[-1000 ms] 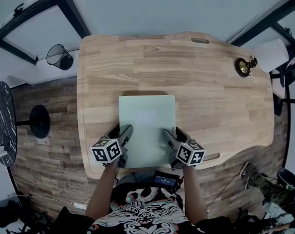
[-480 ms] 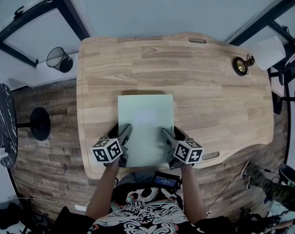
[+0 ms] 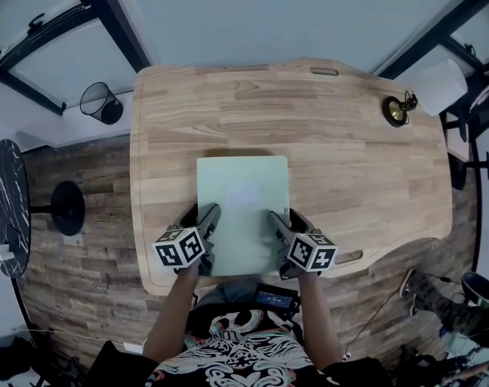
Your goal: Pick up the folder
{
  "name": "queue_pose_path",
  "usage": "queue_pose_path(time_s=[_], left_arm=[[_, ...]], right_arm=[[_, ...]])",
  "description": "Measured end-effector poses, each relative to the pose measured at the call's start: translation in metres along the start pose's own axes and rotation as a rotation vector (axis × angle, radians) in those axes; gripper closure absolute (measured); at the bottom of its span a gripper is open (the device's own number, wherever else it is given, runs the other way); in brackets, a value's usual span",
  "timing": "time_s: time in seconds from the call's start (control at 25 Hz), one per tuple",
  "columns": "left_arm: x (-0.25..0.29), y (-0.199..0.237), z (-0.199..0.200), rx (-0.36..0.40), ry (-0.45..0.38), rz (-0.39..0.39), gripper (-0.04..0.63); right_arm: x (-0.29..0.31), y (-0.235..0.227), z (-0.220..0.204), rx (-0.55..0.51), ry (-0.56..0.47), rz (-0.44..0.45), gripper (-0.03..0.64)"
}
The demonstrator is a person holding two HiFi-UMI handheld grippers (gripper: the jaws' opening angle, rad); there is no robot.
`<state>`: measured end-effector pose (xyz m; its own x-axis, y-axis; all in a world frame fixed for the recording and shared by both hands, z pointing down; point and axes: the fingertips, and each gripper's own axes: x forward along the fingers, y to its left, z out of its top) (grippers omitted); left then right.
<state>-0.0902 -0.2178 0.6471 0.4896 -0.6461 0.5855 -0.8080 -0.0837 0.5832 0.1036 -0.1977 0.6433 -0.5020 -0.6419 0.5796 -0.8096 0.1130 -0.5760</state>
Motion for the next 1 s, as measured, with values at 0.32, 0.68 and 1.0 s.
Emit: queue_pose_path(time_s=[0.32, 0.68, 1.0], left_arm=[[-0.005, -0.011, 0.01, 0.011, -0.029, -0.016, 0.321], [-0.023, -0.027, 0.026, 0.033, -0.087, -0.041, 0.321], [-0.043, -0.043, 0.033, 0.054, -0.135, -0.07, 0.322]], right_arm=[[-0.009, 0.007, 0.012, -0.023, -0.025, -0.001, 0.35], [-0.027, 0.024, 0.028, -0.06, -0.078, 0.004, 0.351], [-0.049, 0.042, 0.036, -0.101, -0.127, 0.008, 0.351]])
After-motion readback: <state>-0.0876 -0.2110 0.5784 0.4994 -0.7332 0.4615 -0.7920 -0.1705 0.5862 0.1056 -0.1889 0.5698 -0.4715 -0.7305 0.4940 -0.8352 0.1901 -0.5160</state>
